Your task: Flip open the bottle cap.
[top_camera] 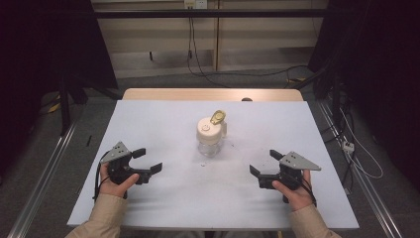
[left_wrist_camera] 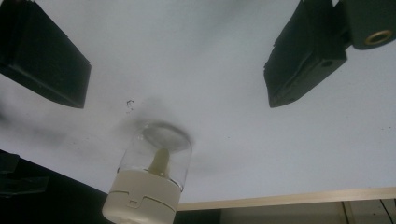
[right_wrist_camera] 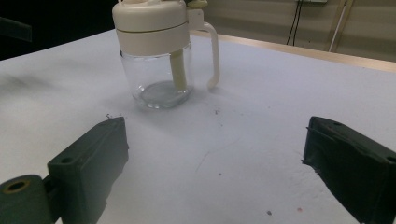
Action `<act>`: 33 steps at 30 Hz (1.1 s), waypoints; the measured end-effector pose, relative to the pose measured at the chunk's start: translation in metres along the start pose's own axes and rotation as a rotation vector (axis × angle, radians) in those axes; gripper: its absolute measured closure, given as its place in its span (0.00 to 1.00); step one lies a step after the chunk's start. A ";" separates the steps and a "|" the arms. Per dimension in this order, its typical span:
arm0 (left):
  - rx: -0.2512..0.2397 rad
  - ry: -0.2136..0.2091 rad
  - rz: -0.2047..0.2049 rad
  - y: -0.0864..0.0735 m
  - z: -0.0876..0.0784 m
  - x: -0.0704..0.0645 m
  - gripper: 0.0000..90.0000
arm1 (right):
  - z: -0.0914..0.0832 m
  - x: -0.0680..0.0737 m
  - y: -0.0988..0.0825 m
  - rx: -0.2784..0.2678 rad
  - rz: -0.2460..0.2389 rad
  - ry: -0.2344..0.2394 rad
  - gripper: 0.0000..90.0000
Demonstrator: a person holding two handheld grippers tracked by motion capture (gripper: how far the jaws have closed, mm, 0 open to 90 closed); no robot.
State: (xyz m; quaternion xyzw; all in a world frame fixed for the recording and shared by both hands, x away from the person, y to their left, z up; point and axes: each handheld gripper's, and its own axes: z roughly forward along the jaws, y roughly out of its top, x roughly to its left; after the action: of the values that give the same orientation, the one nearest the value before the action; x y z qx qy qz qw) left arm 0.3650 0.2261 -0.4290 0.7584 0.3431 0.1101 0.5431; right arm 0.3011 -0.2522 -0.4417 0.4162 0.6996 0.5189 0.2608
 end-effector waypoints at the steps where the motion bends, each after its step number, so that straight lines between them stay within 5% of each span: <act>1: 0.001 0.003 0.001 -0.001 -0.001 0.000 0.07 | -0.002 0.000 -0.001 0.000 -0.001 -0.004 0.07; 19: 0.014 0.029 -0.008 -0.012 -0.018 0.004 0.07 | -0.024 -0.011 -0.012 0.001 -0.013 -0.032 0.07; 33: 0.009 0.041 -0.004 -0.013 -0.021 0.003 0.08 | -0.026 -0.011 -0.015 0.013 -0.017 -0.028 0.07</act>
State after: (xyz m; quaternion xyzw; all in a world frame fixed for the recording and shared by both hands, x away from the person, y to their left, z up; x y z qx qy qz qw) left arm 0.3512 0.2460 -0.4332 0.7576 0.3564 0.1231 0.5327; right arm 0.2815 -0.2760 -0.4486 0.4191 0.7028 0.5063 0.2724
